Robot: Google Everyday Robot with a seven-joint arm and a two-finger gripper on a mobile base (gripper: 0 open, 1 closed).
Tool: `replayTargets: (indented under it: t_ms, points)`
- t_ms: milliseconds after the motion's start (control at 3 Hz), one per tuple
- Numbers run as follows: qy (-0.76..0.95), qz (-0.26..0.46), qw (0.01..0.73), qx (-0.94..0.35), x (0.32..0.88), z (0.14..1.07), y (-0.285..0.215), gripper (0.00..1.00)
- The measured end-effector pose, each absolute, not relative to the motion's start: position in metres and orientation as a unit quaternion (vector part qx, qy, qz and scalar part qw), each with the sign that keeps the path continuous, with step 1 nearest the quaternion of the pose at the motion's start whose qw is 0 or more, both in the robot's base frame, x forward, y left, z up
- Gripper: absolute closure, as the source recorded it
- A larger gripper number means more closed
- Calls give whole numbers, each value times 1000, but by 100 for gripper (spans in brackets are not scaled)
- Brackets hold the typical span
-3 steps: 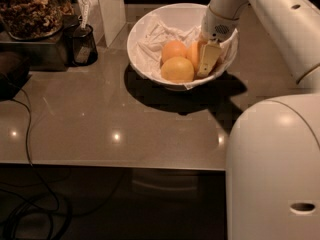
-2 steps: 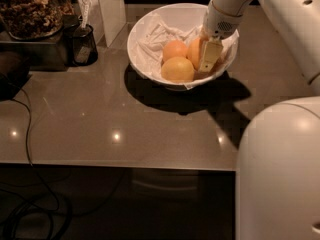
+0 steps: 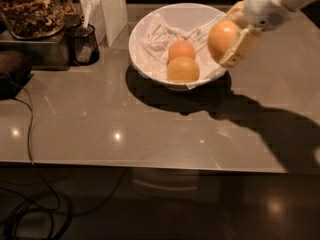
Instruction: Pick orange from white bowl
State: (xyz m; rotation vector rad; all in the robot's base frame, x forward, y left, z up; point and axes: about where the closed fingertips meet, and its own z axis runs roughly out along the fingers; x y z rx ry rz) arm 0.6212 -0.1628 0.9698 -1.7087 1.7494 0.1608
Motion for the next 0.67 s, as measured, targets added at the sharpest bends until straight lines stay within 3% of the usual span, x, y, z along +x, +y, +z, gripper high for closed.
replayTargets:
  t_ms: [667]
  points:
    - [696, 83, 415, -580, 560, 983, -209, 100]
